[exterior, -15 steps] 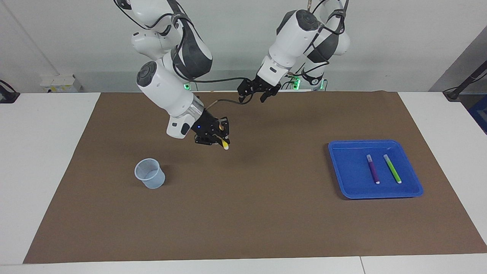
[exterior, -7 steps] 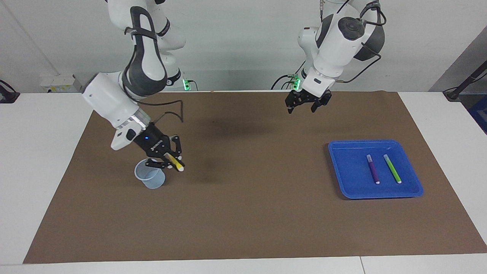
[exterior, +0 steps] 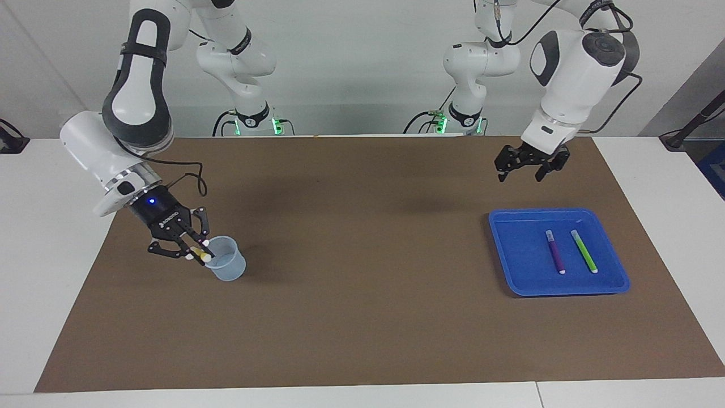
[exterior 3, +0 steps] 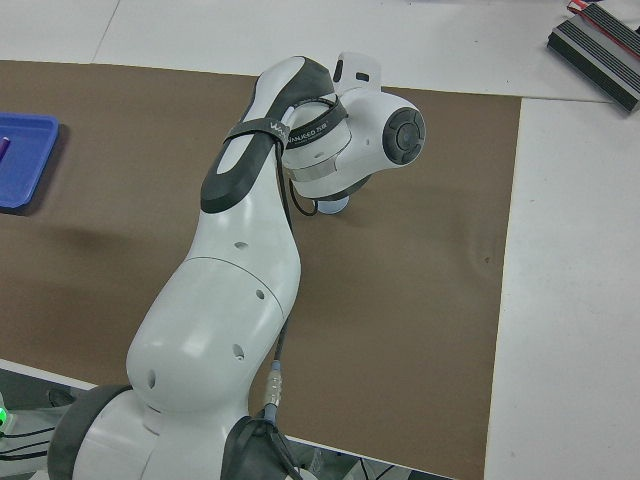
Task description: Transfer and insert pens with both arms
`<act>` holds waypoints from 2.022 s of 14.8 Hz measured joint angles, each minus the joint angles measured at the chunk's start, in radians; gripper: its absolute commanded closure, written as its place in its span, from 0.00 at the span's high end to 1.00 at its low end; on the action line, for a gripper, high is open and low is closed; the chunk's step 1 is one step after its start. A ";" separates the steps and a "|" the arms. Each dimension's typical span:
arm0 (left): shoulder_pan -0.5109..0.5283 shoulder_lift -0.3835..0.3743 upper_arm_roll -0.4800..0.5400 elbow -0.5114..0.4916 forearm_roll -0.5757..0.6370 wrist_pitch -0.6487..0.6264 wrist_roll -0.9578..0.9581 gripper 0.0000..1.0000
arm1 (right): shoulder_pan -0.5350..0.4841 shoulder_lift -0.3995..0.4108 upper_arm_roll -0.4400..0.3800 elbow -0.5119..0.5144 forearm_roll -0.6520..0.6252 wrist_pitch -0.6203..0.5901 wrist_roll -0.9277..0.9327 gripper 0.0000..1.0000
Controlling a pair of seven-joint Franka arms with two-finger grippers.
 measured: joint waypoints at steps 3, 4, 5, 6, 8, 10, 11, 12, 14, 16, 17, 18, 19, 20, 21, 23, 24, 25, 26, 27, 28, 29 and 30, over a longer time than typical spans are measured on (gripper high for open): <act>0.060 0.044 -0.001 -0.009 0.021 0.090 0.073 1.00 | 0.004 -0.005 0.010 -0.042 0.164 0.009 -0.134 0.00; 0.075 0.069 -0.001 -0.014 0.023 0.131 0.091 1.00 | 0.004 -0.005 0.011 -0.059 0.208 0.009 -0.181 0.00; 0.092 0.096 -0.002 -0.018 0.025 0.169 0.114 1.00 | 0.004 -0.005 0.011 -0.079 0.247 0.009 -0.221 0.00; 0.111 0.124 -0.002 -0.022 0.025 0.208 0.143 1.00 | 0.003 -0.005 0.011 -0.097 0.275 0.009 -0.254 0.00; 0.142 0.172 -0.002 -0.038 0.025 0.281 0.189 1.00 | 0.001 -0.006 0.010 -0.127 0.296 0.005 -0.290 0.00; 0.149 0.211 -0.002 -0.054 0.026 0.334 0.210 1.00 | -0.002 -0.008 0.009 -0.147 0.312 -0.013 -0.321 0.00; 0.149 0.235 -0.004 -0.060 0.030 0.363 0.214 1.00 | -0.008 -0.008 0.008 -0.155 0.313 -0.018 -0.334 0.00; 0.149 0.260 -0.006 -0.063 0.036 0.390 0.216 1.00 | -0.016 -0.009 0.007 -0.164 0.313 -0.028 -0.341 0.00; 0.152 0.310 -0.006 -0.066 0.046 0.428 0.247 1.00 | -0.028 -0.010 0.007 -0.178 0.313 -0.039 -0.356 0.00; 0.179 0.359 -0.005 -0.067 0.050 0.478 0.323 1.00 | -0.035 -0.012 0.007 -0.195 0.352 -0.058 -0.386 0.00; 0.203 0.377 -0.004 -0.067 0.050 0.493 0.360 1.00 | -0.039 -0.012 0.007 -0.207 0.387 -0.074 -0.421 0.00; 0.226 0.388 -0.004 -0.068 0.050 0.501 0.392 1.00 | -0.042 -0.011 0.006 -0.219 0.409 -0.085 -0.453 0.00; 0.241 0.393 -0.004 -0.068 0.050 0.505 0.410 1.00 | -0.046 -0.011 0.006 -0.228 0.418 -0.090 -0.471 0.06; 0.246 0.394 -0.004 -0.073 0.050 0.506 0.415 1.00 | -0.048 -0.012 0.006 -0.234 0.421 -0.091 -0.478 0.81; 0.247 0.394 -0.007 -0.081 0.050 0.509 0.415 1.00 | -0.050 -0.012 0.006 -0.237 0.421 -0.091 -0.478 1.00; 0.245 0.393 -0.017 -0.104 0.050 0.518 0.414 1.00 | -0.054 -0.012 0.005 -0.239 0.422 -0.091 -0.478 1.00; 0.244 0.393 -0.019 -0.114 0.050 0.524 0.414 1.00 | -0.054 -0.012 0.004 -0.239 0.422 -0.089 -0.478 1.00; 0.244 0.393 -0.020 -0.120 0.050 0.527 0.414 1.00 | -0.054 -0.012 0.004 -0.240 0.422 -0.087 -0.478 1.00; 0.244 0.393 -0.020 -0.120 0.050 0.528 0.414 1.00 | -0.054 -0.012 0.004 -0.240 0.423 -0.085 -0.475 1.00; 0.244 0.393 -0.020 -0.120 0.050 0.528 0.414 1.00 | -0.054 -0.012 0.004 -0.240 0.424 -0.083 -0.460 1.00; 0.244 0.393 -0.020 -0.120 0.050 0.528 0.414 0.99 | -0.053 -0.012 0.004 -0.239 0.425 -0.079 -0.427 1.00; 0.244 0.393 -0.020 -0.120 0.050 0.528 0.414 0.95 | -0.050 -0.012 0.005 -0.237 0.425 -0.065 -0.389 1.00; 0.244 0.393 -0.019 -0.121 0.050 0.528 0.414 0.92 | -0.041 -0.014 0.006 -0.232 0.421 -0.036 -0.348 1.00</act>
